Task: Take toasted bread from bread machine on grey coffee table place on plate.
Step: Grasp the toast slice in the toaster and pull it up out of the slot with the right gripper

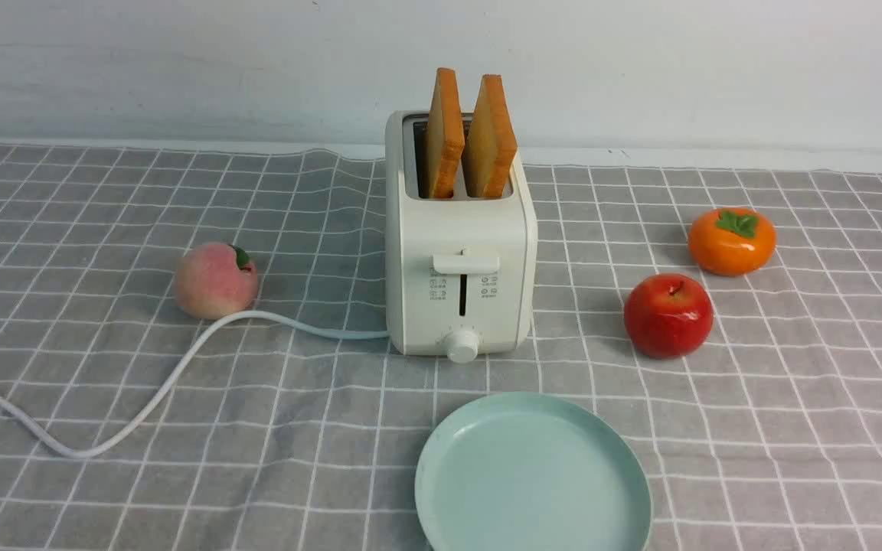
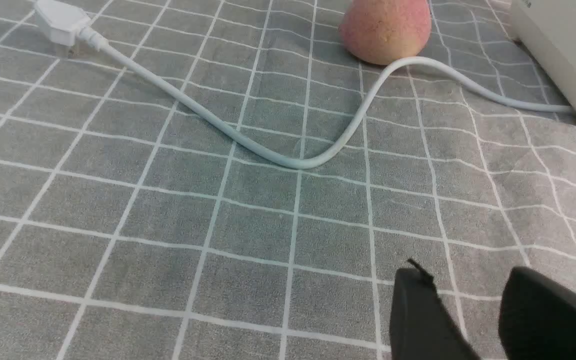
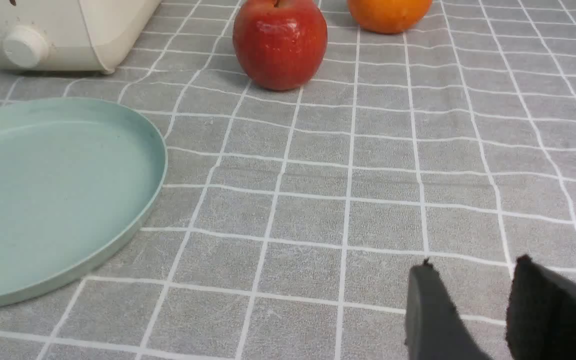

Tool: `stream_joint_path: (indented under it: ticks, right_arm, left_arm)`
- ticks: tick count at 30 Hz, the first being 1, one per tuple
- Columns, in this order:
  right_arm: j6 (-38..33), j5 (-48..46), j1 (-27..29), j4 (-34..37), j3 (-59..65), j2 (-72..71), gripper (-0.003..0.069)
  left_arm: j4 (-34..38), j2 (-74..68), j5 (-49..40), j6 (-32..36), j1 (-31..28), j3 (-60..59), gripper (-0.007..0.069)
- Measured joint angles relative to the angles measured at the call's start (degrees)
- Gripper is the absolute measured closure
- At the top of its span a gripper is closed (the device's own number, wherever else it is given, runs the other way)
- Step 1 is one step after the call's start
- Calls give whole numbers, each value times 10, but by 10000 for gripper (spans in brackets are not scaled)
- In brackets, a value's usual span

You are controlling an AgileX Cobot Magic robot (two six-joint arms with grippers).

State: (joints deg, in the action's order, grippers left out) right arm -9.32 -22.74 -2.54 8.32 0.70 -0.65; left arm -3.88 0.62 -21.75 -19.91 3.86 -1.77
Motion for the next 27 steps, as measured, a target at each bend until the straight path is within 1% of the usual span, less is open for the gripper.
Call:
stream_joint_path:
  ticks: [15,19,20,23,24,27]
  right_arm:
    - [0,0,0,5,0,0,419]
    - [0,0,0,5,0,0,419]
    - [0,0,0,6,0,0,419]
    - [0,1,0,6,0,0,419]
    - [0,1,0,6,0,0,419]
    - [0,3,0,7,0,0,419]
  left_arm:
    - [0,0,0,0,0,0,386]
    - [0,0,12,0,0,0,386]
    - [1,0,20,0,0,0,386]
    - [22,0,82,-1,0,0,386]
    - [23,0,87,-1,0,0,386]
    - [33,0,168,-2,0,0,386]
